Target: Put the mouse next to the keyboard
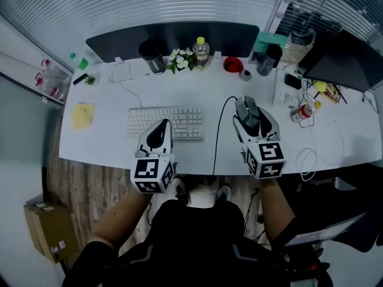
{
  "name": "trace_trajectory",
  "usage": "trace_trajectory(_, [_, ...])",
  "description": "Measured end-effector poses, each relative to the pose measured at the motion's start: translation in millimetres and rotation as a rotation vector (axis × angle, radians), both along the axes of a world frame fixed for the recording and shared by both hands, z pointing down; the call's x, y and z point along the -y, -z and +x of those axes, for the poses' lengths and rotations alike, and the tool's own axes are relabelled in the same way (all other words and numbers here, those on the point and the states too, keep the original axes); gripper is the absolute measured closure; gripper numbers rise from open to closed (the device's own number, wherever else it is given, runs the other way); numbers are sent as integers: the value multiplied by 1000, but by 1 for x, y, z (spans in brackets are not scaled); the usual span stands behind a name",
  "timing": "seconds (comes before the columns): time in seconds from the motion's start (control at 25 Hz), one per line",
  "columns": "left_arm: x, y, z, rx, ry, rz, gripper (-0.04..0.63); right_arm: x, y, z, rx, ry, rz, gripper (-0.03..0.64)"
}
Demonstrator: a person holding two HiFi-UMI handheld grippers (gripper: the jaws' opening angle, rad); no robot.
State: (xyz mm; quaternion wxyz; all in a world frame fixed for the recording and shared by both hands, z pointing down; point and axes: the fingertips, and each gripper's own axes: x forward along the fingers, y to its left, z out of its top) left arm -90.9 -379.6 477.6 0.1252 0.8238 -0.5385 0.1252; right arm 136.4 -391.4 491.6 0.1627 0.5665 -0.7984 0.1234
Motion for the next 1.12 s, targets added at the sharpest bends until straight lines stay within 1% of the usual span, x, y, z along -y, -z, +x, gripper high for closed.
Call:
trace_trajectory(0.08, [-1,-18,3,-21,9,-58,566,4,-22,0,2,9,-36,318])
trace_trajectory(0.2, [-3,-42,8,-9,22,-120,566,6,-52,5,15,7,-81,318])
trace_trajectory(0.28, [-4,-54,11,1,17,-144,566,9,-71,10,23,-2,-105,318])
trace_trajectory(0.4, [-4,-68,16,24,13,-152,566,13,-98,15,30,-10,-149,318])
trace_trajectory(0.52, [-5,-83,23,24,2,-167,566,14,-126,17,27,-5,-196,318])
trace_trajectory(0.64, [-8,-91,35,23,-51,-170,566,15,-157,17,33,5,-256,318])
trace_trajectory(0.72, [-12,-96,39,30,-66,-175,566,16,-175,17,27,7,-289,318])
trace_trajectory(0.84, [-17,-104,38,30,-54,-206,566,18,-201,19,10,8,-337,318])
trace_trajectory(0.92, [-22,-111,40,29,-60,-231,566,18,-214,22,2,-2,-364,318])
trace_trajectory(1.12, [-31,-117,38,-4,-46,-265,566,21,-232,24,2,-37,-387,318])
